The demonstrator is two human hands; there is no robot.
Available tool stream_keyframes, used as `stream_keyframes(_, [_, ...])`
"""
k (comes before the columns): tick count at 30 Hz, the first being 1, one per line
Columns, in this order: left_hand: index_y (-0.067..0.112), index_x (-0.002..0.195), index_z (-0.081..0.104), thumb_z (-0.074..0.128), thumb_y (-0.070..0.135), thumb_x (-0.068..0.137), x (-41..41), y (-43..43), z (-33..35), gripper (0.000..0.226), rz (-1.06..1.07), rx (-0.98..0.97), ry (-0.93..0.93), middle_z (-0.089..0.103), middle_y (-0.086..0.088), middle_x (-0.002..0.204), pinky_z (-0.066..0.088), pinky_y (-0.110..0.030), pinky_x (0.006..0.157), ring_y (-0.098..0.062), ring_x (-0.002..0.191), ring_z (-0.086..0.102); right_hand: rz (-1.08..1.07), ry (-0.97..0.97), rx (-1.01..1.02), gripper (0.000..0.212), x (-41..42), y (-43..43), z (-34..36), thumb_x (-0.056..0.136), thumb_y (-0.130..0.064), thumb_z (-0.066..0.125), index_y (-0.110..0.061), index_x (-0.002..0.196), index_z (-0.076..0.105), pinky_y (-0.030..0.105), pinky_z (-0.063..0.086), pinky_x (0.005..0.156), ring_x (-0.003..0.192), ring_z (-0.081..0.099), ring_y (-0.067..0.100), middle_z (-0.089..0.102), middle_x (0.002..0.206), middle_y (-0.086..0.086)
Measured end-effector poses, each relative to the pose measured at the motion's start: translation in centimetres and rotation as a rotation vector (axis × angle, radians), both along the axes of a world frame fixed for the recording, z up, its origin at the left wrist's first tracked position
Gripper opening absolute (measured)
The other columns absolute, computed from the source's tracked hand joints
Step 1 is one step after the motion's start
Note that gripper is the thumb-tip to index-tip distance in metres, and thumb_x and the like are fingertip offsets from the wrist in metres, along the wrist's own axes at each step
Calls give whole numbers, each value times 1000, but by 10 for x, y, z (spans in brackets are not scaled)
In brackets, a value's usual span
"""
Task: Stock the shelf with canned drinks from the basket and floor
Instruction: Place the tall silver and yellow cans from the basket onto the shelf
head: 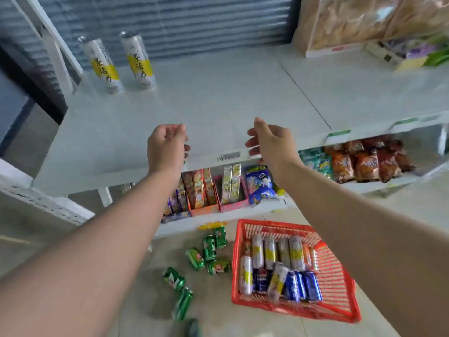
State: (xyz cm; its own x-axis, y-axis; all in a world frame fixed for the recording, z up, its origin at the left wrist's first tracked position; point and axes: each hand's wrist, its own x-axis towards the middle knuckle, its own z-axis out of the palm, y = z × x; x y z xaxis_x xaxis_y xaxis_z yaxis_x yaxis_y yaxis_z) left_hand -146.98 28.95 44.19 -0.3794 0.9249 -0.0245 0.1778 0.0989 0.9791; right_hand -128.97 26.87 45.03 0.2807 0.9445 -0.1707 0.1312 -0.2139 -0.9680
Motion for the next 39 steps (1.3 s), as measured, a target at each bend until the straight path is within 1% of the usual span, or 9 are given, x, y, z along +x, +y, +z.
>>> stream_keyframes(8, [14,90,58,56,22,94,91,-59,-48,10,-54,-82,-119,65,-3,79,51,-25,52,-11,56,58,-227,35,-105,40,87,-77,-60,101,-39,44,-18,71,61,27,42,59,64,57,17,65,72,1])
stream_keyframes(11, [14,90,59,57,25,93,115,-75,-87,12,-83,-166,-64,65,-2,77,52,-26,53,-9,53,57,-264,66,-165,39,112,-101,-91,101,-39,42,-17,75,61,25,42,58,63,56,14,65,73,1])
stream_keyframes(19, [16,86,60,56,36,91,138,-107,-200,22,-262,-415,89,64,2,74,56,-44,79,-17,65,61,-392,101,-332,41,148,-147,-202,100,-43,45,-15,76,63,35,40,61,63,52,21,61,72,8])
stream_keyframes(24, [19,82,58,60,33,91,141,-120,-279,17,-351,-557,149,65,2,77,57,-44,79,-13,63,60,-455,84,-438,45,149,-167,-277,99,-45,46,-12,74,63,35,43,62,65,53,20,63,72,7])
stream_keyframes(29, [24,82,61,65,42,85,144,-130,-368,19,-434,-705,178,69,0,85,55,-47,85,-22,82,67,-433,66,-542,59,146,-184,-367,98,-49,46,7,95,65,36,41,64,66,52,22,59,74,11])
stream_keyframes(33, [25,85,60,66,43,84,145,-138,-443,18,-482,-794,199,68,0,92,54,-44,85,-21,87,66,-433,53,-635,61,139,-193,-444,97,-51,47,8,98,64,40,49,68,69,58,26,67,79,18])
stream_keyframes(35, [22,91,61,66,44,84,145,-142,-481,23,-463,-822,231,68,-2,98,55,-40,80,-20,87,64,-402,6,-670,58,135,-194,-481,97,-50,48,5,88,65,44,52,71,70,62,32,68,79,20])
stream_keyframes(37, [16,106,62,65,44,84,145,-145,-519,36,-408,-851,280,66,-3,108,53,-33,77,-22,94,62,-341,-60,-702,50,131,-193,-517,97,-47,50,-9,64,53,36,40,56,56,50,23,55,59,7])
stream_keyframes(39, [13,122,56,64,48,83,145,-150,-556,53,-346,-898,356,61,-5,121,49,-36,89,-26,106,60,-265,-126,-749,44,127,-189,-550,94,-46,55,-17,65,41,30,28,49,50,39,15,44,55,-2])
